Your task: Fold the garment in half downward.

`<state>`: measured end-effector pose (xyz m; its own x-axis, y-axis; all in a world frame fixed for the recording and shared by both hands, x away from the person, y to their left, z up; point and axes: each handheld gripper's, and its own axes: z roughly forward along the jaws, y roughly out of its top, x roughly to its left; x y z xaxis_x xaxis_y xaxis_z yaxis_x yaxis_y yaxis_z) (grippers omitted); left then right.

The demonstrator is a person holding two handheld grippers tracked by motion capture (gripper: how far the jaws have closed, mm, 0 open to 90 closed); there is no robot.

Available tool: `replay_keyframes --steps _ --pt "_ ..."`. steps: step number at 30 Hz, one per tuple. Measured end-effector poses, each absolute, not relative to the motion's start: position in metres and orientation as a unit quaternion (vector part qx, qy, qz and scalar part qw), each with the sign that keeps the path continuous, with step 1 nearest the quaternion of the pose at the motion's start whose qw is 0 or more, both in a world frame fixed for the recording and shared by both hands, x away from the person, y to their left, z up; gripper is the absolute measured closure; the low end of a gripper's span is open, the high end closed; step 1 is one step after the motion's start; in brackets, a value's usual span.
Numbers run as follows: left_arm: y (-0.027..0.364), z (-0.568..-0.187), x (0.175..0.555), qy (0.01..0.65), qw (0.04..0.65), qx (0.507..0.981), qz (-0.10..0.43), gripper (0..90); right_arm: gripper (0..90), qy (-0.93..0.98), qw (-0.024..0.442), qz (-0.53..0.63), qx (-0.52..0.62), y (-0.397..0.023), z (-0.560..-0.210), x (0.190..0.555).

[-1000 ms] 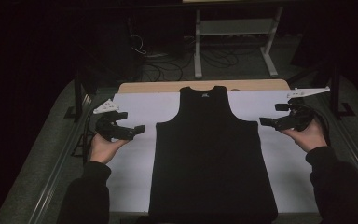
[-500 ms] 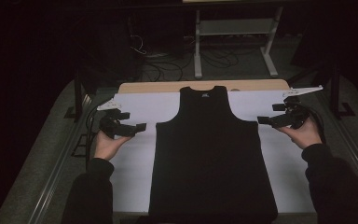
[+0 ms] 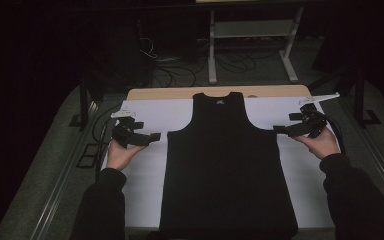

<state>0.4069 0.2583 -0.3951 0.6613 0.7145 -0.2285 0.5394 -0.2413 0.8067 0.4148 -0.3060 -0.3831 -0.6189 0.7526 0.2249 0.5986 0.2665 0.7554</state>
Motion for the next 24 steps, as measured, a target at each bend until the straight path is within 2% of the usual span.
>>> replay_keyframes --steps 24 --pt "0.248 -0.422 0.429 0.420 0.457 0.780 0.074 0.0 0.0 0.788 0.077 0.409 0.454 -0.311 -0.412 0.434"
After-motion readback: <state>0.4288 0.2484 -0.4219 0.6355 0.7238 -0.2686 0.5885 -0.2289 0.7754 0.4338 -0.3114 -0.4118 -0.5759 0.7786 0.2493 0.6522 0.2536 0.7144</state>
